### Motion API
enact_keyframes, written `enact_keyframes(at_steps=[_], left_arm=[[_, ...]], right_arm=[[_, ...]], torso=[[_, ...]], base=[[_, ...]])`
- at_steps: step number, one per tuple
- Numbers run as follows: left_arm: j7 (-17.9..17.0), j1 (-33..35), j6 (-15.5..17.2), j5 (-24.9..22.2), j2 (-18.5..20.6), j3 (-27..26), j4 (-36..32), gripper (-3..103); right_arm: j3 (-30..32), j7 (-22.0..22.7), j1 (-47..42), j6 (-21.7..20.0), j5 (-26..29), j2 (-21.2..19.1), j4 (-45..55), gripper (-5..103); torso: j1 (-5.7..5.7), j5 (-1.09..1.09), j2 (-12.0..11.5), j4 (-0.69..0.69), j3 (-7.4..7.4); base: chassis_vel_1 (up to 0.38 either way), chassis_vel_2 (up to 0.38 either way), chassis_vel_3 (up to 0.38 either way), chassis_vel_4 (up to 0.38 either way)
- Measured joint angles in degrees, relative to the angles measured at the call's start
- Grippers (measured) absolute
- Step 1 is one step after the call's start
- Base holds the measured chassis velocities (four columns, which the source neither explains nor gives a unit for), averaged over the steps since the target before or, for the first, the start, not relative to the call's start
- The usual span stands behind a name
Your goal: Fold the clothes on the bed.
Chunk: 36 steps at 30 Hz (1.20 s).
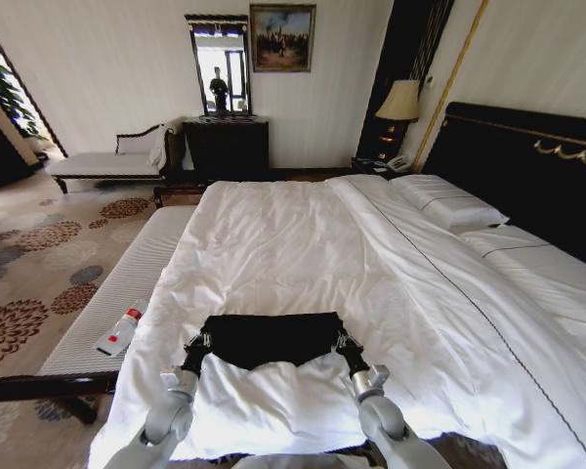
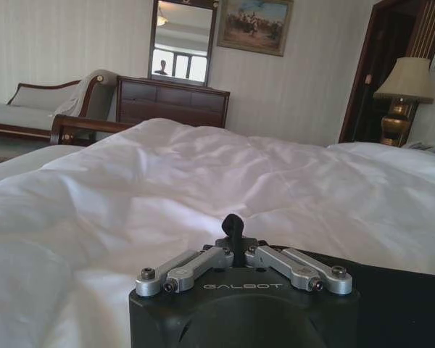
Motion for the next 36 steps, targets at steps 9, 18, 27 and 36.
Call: enact_keyframes(at_steps=[9,18,27,36], left_arm=[[-0.6,5.4,0.1,1.2,0.6,-2.4,-3.9,17],[3.9,15.9,-2.0,4.9,1.6,-7.9,-10.1,44],[-2.8,1.0,6.1,-3.4,5.9,-3.5,-15.2,81],[-3.5,-18.4,10.2,-7.1,10.3,12.7,-1.0,100]], right_arm=[[1.0,-2.1,-4.6,1.5,-2.1,-1.0,1.6,16],[7.0,-2.2,-11.8,1.7,-3.8,-4.4,8.4,43],[7.2,-0.2,-2.9,-1.7,-3.7,-13.6,10.4,82],[-5.0,-3.0,16.0,-2.3,-12.1,-17.0,-4.5,100]], torso=[[0.00,0.01,0.0,0.01,0.00],[-0.01,0.01,0.0,0.02,-0.01],[0.00,0.01,0.0,0.00,0.01],[0.02,0.00,0.0,0.04,0.02]], base=[[0.000,0.000,0.000,0.000],[0.000,0.000,0.000,0.000],[0.000,0.000,0.000,0.000],[0.000,0.000,0.000,0.000]])
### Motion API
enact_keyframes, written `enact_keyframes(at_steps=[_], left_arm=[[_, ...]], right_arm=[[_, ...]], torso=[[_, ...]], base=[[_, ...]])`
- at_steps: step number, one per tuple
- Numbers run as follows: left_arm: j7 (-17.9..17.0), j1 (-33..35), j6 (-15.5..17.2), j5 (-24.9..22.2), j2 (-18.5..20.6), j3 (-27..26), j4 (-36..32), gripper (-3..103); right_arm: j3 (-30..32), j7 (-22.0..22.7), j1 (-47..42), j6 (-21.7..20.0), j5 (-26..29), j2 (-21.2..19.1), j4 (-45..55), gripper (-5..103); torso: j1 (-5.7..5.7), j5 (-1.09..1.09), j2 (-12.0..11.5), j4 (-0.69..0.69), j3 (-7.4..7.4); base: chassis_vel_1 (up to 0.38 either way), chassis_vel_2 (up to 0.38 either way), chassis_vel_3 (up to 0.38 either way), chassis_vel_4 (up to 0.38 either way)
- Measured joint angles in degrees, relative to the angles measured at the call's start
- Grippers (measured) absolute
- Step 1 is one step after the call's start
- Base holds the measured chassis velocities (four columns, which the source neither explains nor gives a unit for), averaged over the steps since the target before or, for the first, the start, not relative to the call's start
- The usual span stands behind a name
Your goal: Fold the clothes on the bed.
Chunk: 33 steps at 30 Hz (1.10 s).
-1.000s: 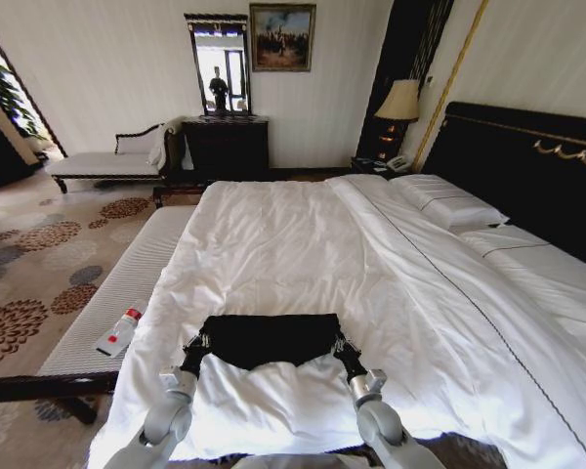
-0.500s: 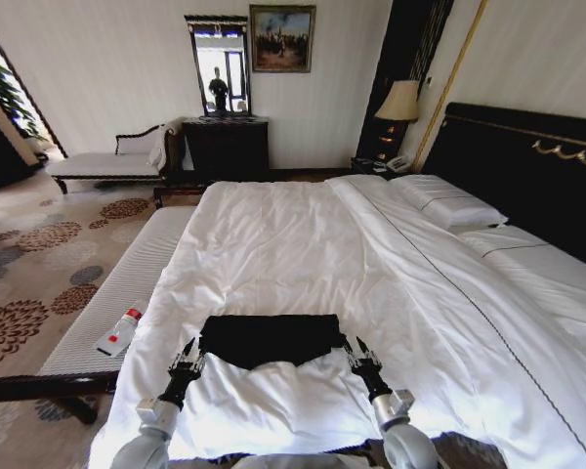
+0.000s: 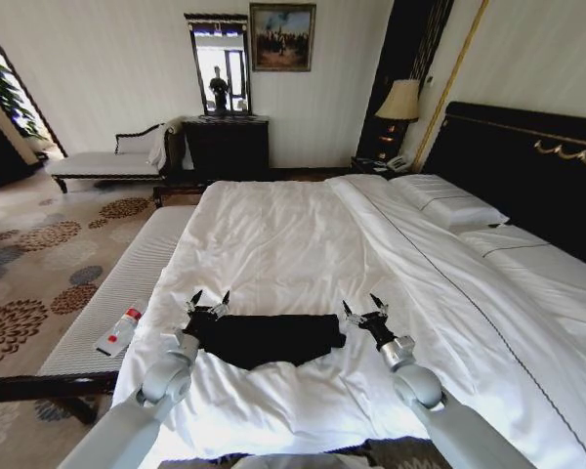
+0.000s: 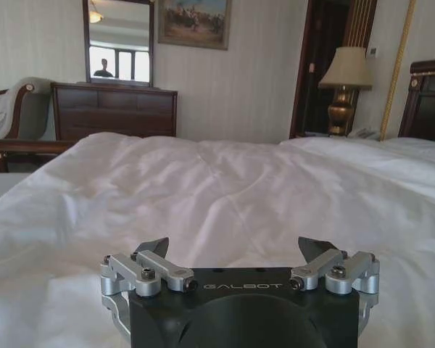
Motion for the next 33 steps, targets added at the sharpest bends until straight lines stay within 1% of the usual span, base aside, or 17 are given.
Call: enact_keyframes(at_steps=[1,2,3,4,6,7,10,11,13,16,18,21,22,23,26,29,33], left_arm=[[0.2,-2.2,0.0,-0.3,0.0,2.1,2.5,100],[0.2,-2.2,0.0,-0.3,0.0,2.1,2.5,100],[0.2,-3.5,0.0,-0.5,-0.2,3.6,4.0,100],[0.2,-4.7,0.0,-0.7,-0.6,4.8,5.6,100],[0.2,-5.3,-0.2,-0.7,-1.0,5.9,6.8,100],[0.2,-5.3,-0.3,-0.5,-1.1,6.2,6.9,100],[0.2,-4.4,-0.7,0.1,-1.2,6.3,6.6,100],[0.4,-1.4,-1.0,0.7,-0.9,5.2,4.1,100],[0.5,-0.6,-1.1,1.0,-0.8,4.8,3.5,100],[1.1,3.4,-2.2,2.3,-0.6,2.7,1.4,100],[1.5,7.0,-3.0,3.0,-0.7,0.7,0.0,100],[1.9,9.6,-3.6,3.7,-1.1,-0.4,-0.6,100],[3.0,14.7,-4.8,5.7,-2.0,-2.6,-1.3,100],[3.0,14.7,-4.8,5.7,-2.0,-2.6,-1.3,100],[4.8,22.1,-7.0,9.1,-3.8,-6.2,-2.8,100],[5.1,24.1,-7.5,9.9,-4.1,-7.4,-3.9,100],[4.9,27.8,-8.3,11.5,-4.8,-11.0,-7.4,100]], right_arm=[[-2.5,-0.7,3.2,1.1,-2.6,0.5,-3.7,100],[-2.5,-0.7,3.2,1.1,-2.6,0.5,-3.7,100],[-3.9,-1.3,5.2,1.9,-4.6,1.0,-6.2,100],[-5.5,-1.8,7.2,2.7,-6.3,1.6,-8.4,100],[-7.2,-2.1,8.9,3.3,-7.2,2.6,-10.2,100],[-7.8,-2.1,9.4,3.5,-7.4,3.1,-10.9,100],[-8.3,-2.2,9.6,3.8,-7.8,3.8,-11.5,100],[-8.2,-2.5,8.1,4.4,-8.7,4.4,-11.3,100],[-8.0,-2.6,7.4,4.6,-9.0,4.5,-11.1,100],[-6.9,-3.0,4.1,6.2,-11.3,4.5,-9.7,100],[-5.7,-3.1,0.3,7.2,-12.9,4.3,-7.7,100],[-4.9,-3.1,-2.1,7.5,-13.5,4.2,-6.5,100],[-3.5,-3.1,-6.9,8.5,-15.0,4.2,-4.6,100],[-3.5,-3.1,-6.9,8.5,-15.0,4.2,-4.6,100],[-1.6,-3.0,-13.4,10.3,-17.0,3.9,-1.3,100],[-0.8,-3.0,-15.2,10.6,-17.2,3.6,0.5,100],[2.2,-2.8,-17.6,10.8,-16.3,3.7,4.5,100]], torso=[[0.00,0.02,0.0,-0.01,0.00],[0.00,0.02,0.0,-0.01,0.00],[0.00,0.02,0.0,0.00,0.00],[0.01,-0.01,0.0,-0.03,0.00],[0.01,-0.01,0.0,-0.04,0.00],[0.01,0.01,0.0,-0.01,0.00],[0.01,0.01,0.0,-0.02,-0.01],[0.00,-0.01,0.0,-0.02,-0.01],[-0.01,0.01,0.0,-0.03,-0.02],[-0.03,-0.01,0.0,-0.02,-0.03],[-0.02,0.03,0.0,-0.04,-0.03],[-0.02,0.00,0.0,-0.03,-0.03],[-0.02,0.00,0.0,-0.04,-0.03],[-0.02,0.00,0.0,-0.04,-0.03],[-0.04,0.00,0.0,-0.02,-0.04],[-0.04,0.00,0.0,-0.03,-0.04],[-0.03,0.00,0.0,-0.04,-0.03]], base=[[0.000,0.000,0.000,0.000],[0.000,0.000,0.000,0.000],[0.000,0.000,0.000,0.000],[0.000,0.000,0.000,0.000],[0.000,0.000,0.000,0.000],[0.000,0.000,0.000,0.000],[0.000,0.000,0.000,0.000],[0.000,0.000,0.000,0.000],[0.000,0.000,0.000,0.000],[0.000,0.000,0.000,0.000],[0.000,0.000,0.000,0.000],[0.000,0.000,0.000,0.000],[0.000,0.000,0.000,0.000],[0.000,0.000,0.000,0.000],[0.000,0.000,0.000,0.000],[0.000,0.000,0.000,0.000],[0.000,0.000,0.000,0.000]])
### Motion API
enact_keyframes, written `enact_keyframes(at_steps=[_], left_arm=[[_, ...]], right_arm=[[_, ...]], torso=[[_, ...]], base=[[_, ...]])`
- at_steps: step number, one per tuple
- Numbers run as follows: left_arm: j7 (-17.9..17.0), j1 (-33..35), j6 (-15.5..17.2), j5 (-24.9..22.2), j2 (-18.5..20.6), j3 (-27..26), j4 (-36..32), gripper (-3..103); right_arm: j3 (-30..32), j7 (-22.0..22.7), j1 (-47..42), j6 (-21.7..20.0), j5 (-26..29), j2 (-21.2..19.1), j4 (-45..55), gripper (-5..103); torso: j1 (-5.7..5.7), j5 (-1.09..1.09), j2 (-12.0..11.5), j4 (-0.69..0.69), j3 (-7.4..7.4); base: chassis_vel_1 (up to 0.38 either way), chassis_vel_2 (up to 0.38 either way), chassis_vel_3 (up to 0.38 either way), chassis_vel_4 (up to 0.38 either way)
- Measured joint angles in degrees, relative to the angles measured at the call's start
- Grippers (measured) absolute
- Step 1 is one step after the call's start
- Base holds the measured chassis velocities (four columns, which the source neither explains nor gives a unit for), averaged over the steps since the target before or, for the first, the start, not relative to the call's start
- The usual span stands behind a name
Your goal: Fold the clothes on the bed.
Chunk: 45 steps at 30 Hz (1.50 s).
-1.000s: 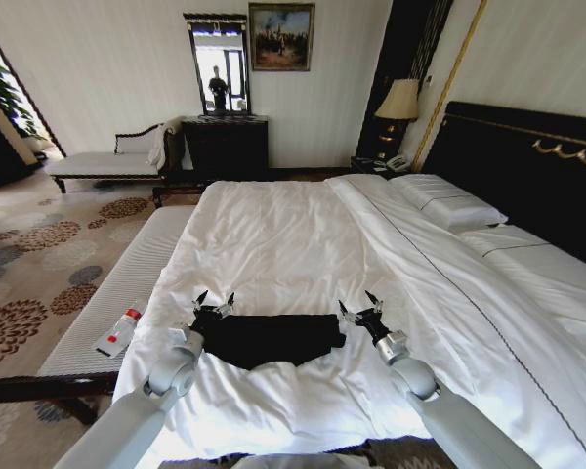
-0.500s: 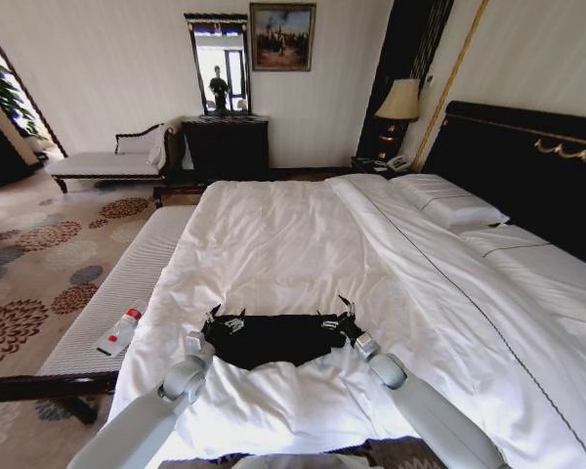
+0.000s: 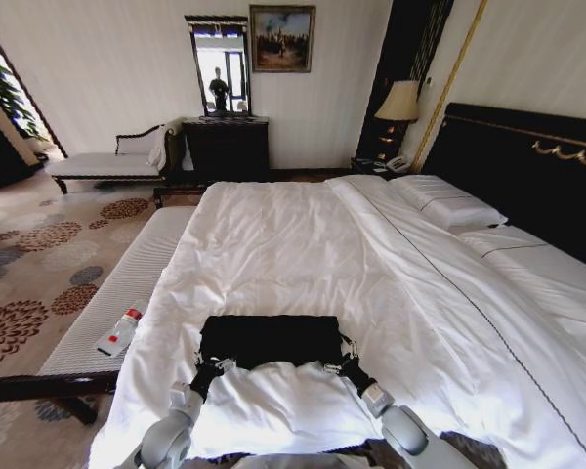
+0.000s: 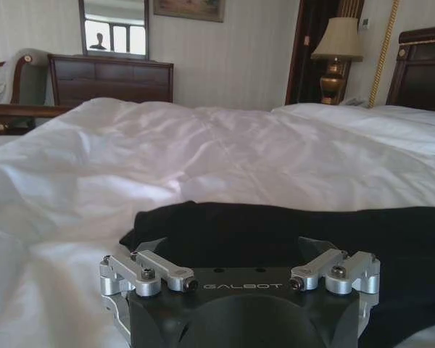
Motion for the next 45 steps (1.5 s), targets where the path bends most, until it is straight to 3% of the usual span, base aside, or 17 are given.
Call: enact_keyframes(at_steps=[3,5,8,9,14,15,19,20,23,30,34,37,38,40,41,42,45], left_arm=[[-2.0,3.9,-0.8,5.3,-2.3,-5.0,-3.4,100],[-2.2,5.4,-1.1,6.7,-2.9,-6.3,-4.4,100],[-2.4,12.9,-2.3,8.6,-5.2,-10.2,-9.5,100],[-2.4,12.9,-2.3,8.6,-5.2,-10.2,-9.5,100],[-2.5,21.5,-7.2,13.2,-7.6,-14.4,-16.0,100],[-2.5,21.5,-7.2,13.2,-7.6,-14.4,-16.0,100],[-2.5,27.5,-11.5,14.4,-9.5,-16.7,-20.4,100],[-2.5,27.5,-11.5,14.4,-9.5,-16.7,-20.4,100],[-2.0,31.7,-14.3,14.8,-11.6,-17.6,-22.2,100],[-2.4,35.4,-18.1,18.6,-14.6,-16.7,-24.3,100],[-5.0,37.0,-14.1,16.6,-15.5,-16.0,-30.7,100],[-8.1,36.2,-6.4,12.9,-14.0,-16.1,-35.7,100],[-8.1,36.2,-6.4,12.9,-14.0,-16.1,-35.7,100],[-9.9,33.3,-0.8,9.5,-12.7,-16.7,-36.3,100],[-11.0,29.2,3.8,7.0,-12.2,-17.6,-36.4,100],[-11.0,29.2,3.8,7.0,-12.2,-17.6,-36.4,100],[-12.8,23.6,9.6,2.1,-10.2,-19.5,-36.5,100]], right_arm=[[1.4,1.3,0.2,-2.1,3.5,0.9,3.7,100],[1.4,1.7,0.4,-3.1,4.7,1.0,4.6,100],[1.0,3.5,0.8,-7.5,13.0,1.7,8.1,100],[1.0,3.5,0.8,-7.5,13.0,1.7,8.1,100],[3.5,13.3,-1.1,-19.9,42.0,4.9,16.6,100],[3.5,13.3,-1.1,-19.9,42.0,4.9,16.6,100],[9.0,13.4,-3.5,-27.4,56.5,7.1,21.6,100],[9.0,13.4,-3.5,-27.4,56.5,7.1,21.6,100],[12.3,11.9,-4.7,-35.1,66.2,7.5,22.7,100],[16.1,6.6,-4.4,-41.0,71.5,5.9,18.6,100],[16.7,3.0,-3.0,-42.7,70.8,4.7,14.1,100],[16.5,1.3,-0.8,-43.1,70.1,4.6,10.7,100],[16.5,1.3,-0.8,-43.1,70.1,4.6,10.7,100],[16.2,0.2,0.6,-43.4,69.8,4.7,8.7,100],[16.0,-0.5,1.5,-43.6,69.6,4.7,7.4,100],[16.0,-0.5,1.5,-43.6,69.6,4.7,7.4,100],[15.5,-1.2,2.8,-43.9,69.5,4.7,5.9,100]], torso=[[0.01,0.01,0.0,0.00,0.00],[0.01,-0.01,0.0,0.01,0.00],[0.01,0.00,0.0,0.05,0.00],[0.01,0.00,0.0,0.05,0.00],[0.01,0.01,0.0,0.02,0.01],[0.01,0.01,0.0,0.02,0.01],[0.01,0.00,0.0,0.00,0.00],[0.01,0.00,0.0,0.00,0.00],[0.01,0.00,0.0,0.01,0.01],[0.01,0.00,0.0,0.02,0.01],[0.01,0.02,0.0,0.01,0.01],[0.02,0.04,0.0,0.02,0.01],[0.02,0.04,0.0,0.02,0.01],[0.02,0.00,0.0,0.02,0.02],[0.02,0.00,0.0,0.02,0.02],[0.02,0.00,0.0,0.02,0.02],[0.02,-0.01,0.0,-0.03,0.02]], base=[[0.000,0.000,0.000,0.000],[0.000,0.000,0.000,0.000],[0.000,0.000,0.000,0.000],[0.000,0.000,0.000,0.000],[0.000,0.000,0.000,0.000],[0.000,0.000,0.000,0.000],[0.000,0.000,0.000,0.000],[0.000,0.000,0.000,0.000],[0.000,0.000,0.000,0.000],[0.000,0.000,0.000,0.000],[0.000,0.000,0.000,0.000],[0.000,0.000,0.000,0.000],[0.000,0.000,0.000,0.000],[0.000,0.000,0.000,0.000],[0.000,0.000,0.000,0.000],[0.000,0.000,0.000,0.000],[0.000,0.000,0.000,0.000]])
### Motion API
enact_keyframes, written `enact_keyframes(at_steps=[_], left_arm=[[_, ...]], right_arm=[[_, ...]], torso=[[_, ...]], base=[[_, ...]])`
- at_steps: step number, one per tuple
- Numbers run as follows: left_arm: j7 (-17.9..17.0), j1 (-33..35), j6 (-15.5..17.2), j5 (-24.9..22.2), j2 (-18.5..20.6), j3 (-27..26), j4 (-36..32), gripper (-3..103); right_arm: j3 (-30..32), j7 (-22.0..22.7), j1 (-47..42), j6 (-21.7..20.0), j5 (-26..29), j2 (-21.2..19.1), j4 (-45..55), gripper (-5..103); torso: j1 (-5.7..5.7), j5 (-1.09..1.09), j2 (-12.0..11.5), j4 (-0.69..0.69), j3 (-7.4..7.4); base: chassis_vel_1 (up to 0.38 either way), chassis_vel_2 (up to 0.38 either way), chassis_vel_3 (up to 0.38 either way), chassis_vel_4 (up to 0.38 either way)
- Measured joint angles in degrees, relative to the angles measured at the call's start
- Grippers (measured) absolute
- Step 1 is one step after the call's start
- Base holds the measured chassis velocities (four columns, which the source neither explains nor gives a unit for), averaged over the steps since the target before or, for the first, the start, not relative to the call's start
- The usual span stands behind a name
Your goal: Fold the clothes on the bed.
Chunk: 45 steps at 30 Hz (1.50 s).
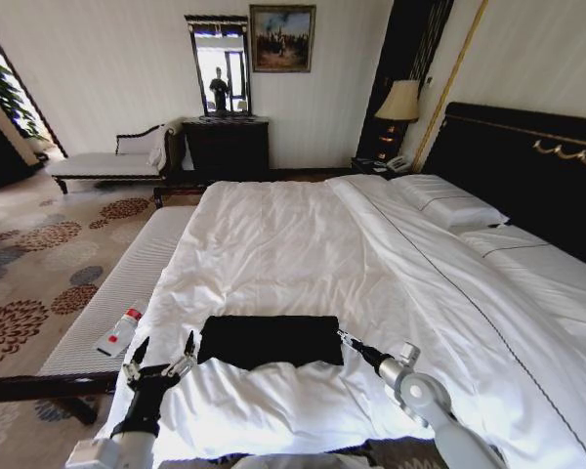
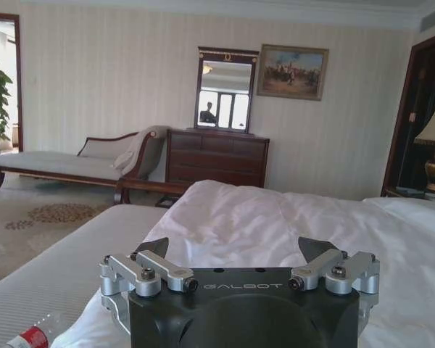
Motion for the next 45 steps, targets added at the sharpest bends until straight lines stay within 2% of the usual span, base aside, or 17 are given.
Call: enact_keyframes(at_steps=[1,4,12,19,22,23,24,27,29,33,34,37,39,42,43,45], left_arm=[[-0.2,-0.6,1.4,-1.2,0.4,-0.4,0.0,100],[-0.3,-0.9,2.1,-1.9,0.6,-0.6,0.1,100],[-0.3,-1.0,2.3,-2.0,0.6,-0.7,0.3,100],[-0.3,-0.9,2.0,-1.9,0.6,-0.6,0.4,100],[-0.2,-0.9,1.9,-1.8,0.6,-0.6,0.4,100],[-0.2,-0.9,1.9,-1.8,0.6,-0.6,0.4,100],[-0.2,-0.9,1.9,-1.8,0.6,-0.6,0.4,100],[-0.2,-0.9,1.9,-1.8,0.6,-0.6,0.5,100],[-0.2,-0.9,1.8,-1.8,0.6,-0.6,0.5,100],[-0.2,-0.9,1.8,-1.7,0.6,-0.5,0.5,100],[-0.2,-0.9,1.8,-1.7,0.6,-0.5,0.5,100],[-0.1,-0.9,1.8,-1.7,0.6,-0.5,0.5,100],[-0.1,-0.9,1.8,-1.7,0.6,-0.5,0.5,100],[-0.1,-0.9,1.7,-1.7,0.6,-0.5,0.5,100],[-0.1,-0.9,1.7,-1.7,0.6,-0.5,0.5,100],[-0.1,-0.9,1.7,-1.7,0.6,-0.5,0.5,100]], right_arm=[[-0.3,-0.1,0.5,-0.1,0.0,0.0,-0.5,100],[-0.9,-0.3,1.1,-0.1,-0.2,-0.1,-1.4,100],[-3.5,-2.6,3.3,-0.1,-1.8,0.2,-6.0,100],[-3.9,-6.0,5.2,0.0,-2.2,3.1,-10.2,101],[-4.0,-6.8,5.8,0.1,-2.2,4.9,-11.2,97],[-4.1,-7.0,6.0,0.2,-2.1,5.3,-11.4,91],[-4.1,-7.0,6.0,0.2,-2.1,5.3,-11.4,91],[-4.9,-7.6,6.0,0.2,-2.3,6.2,-11.6,76],[-5.2,-7.8,6.0,0.2,-2.4,6.4,-11.6,76],[-5.7,-7.7,5.6,0.2,-2.7,7.7,-11.2,54],[-5.7,-7.7,5.6,0.2,-2.7,7.7,-11.2,54],[-5.9,-6.9,4.7,0.2,-2.7,8.7,-10.3,37],[-6.0,-6.7,4.6,0.2,-2.7,8.9,-10.2,37],[-5.6,-5.7,4.3,0.2,-2.0,10.6,-9.6,21],[-5.6,-5.7,4.3,0.2,-2.0,10.6,-9.6,21],[-4.9,-5.0,3.9,0.0,-1.0,11.5,-8.2,10]], torso=[[0.01,0.01,0.0,0.02,0.00],[0.01,0.02,0.0,0.06,0.00],[0.00,0.01,0.0,0.04,0.00],[-0.01,0.00,0.0,0.03,-0.01],[-0.01,0.00,0.0,0.03,-0.01],[-0.01,0.01,0.0,0.03,-0.01],[-0.01,0.01,0.0,0.03,-0.01],[-0.01,0.01,0.0,0.03,-0.01],[-0.01,0.01,0.0,0.03,-0.01],[-0.01,0.02,0.0,0.05,-0.01],[-0.01,0.02,0.0,0.05,-0.01],[-0.01,0.02,0.0,0.04,0.00],[-0.01,0.02,0.0,0.04,-0.01],[-0.01,0.02,0.0,0.04,0.00],[-0.01,0.02,0.0,0.04,0.00],[-0.01,0.02,0.0,0.04,0.00]], base=[[0.000,0.000,0.000,0.000],[0.000,0.000,0.000,0.000],[0.000,0.000,0.000,0.000],[0.000,0.000,0.000,0.000],[0.000,0.000,0.000,0.000],[0.000,0.000,0.000,0.000],[0.000,0.000,0.000,0.000],[0.000,0.000,0.000,0.000],[0.000,0.000,0.000,0.000],[0.000,0.000,0.000,0.000],[0.000,0.000,0.000,0.000],[0.000,0.000,0.000,0.000],[0.000,0.000,0.000,0.000],[0.000,0.000,0.000,0.000],[0.000,0.000,0.000,0.000],[0.000,0.000,0.000,0.000]])
